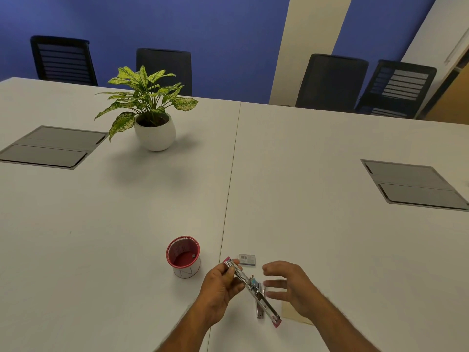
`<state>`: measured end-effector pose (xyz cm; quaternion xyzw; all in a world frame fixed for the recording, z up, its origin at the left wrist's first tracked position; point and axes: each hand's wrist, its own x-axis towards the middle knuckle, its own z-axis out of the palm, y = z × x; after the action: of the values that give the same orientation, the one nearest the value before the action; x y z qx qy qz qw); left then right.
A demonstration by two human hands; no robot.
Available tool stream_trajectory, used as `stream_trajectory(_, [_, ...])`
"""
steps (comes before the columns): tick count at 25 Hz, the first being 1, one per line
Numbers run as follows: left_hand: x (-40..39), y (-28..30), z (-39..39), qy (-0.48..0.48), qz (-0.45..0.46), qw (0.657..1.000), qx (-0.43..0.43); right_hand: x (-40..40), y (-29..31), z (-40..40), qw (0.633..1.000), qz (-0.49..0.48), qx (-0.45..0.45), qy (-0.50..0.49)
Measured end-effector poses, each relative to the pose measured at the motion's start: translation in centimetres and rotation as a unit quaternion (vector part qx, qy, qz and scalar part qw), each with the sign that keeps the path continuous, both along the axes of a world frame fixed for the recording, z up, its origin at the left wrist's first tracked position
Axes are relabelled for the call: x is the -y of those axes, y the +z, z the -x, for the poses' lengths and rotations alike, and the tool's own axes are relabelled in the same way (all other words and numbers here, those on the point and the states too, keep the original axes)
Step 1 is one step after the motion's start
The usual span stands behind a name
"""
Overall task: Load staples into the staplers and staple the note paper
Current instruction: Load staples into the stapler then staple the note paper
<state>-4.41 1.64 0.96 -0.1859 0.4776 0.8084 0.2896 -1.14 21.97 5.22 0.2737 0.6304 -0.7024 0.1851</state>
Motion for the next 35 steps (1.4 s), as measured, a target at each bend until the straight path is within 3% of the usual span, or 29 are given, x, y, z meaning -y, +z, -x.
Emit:
stream_trajectory(3, [0.4,-0.1,0.1,0.007,0.006,1.0,0.008,-1.6,-2.8,-0.7,0.985,-0.17,0.022,-0.008])
stream_trajectory(7, [0.9,-0.4,0.3,0.017,0.005,1.0,0.019,-2.5,-4.9,-1.4,0.903,-0.416,0.028,0.105])
stream_trajectory(17, [0.8,-0.9,0.6,0.021,0.003,1.0,0.02,-1.5,-7.3,-1.3,0.835,-0.517,0.035,0.186])
stream_trajectory(25, [0.5,-0.7,0.9,0.021,-0.007,1.0,0.017,-1.6,-7.0,-0.9,0.848,-0.489,0.014,0.203])
stream_trajectory(27, [0.4,-0.7,0.9,0.02,-0.007,1.0,0.016,-1.6,-6.8,-0.9,0.873,-0.464,-0.011,0.153])
stream_trajectory(31, [0.1,-0.7,0.8,0.016,0.0,1.0,0.016,-1.4,-5.0,-0.3,0.957,-0.291,-0.012,0.011])
stream_trajectory(35, [-0.3,-0.7,0.6,0.012,0.002,1.0,0.016,-0.7,-2.3,0.5,0.983,-0.176,-0.038,-0.042])
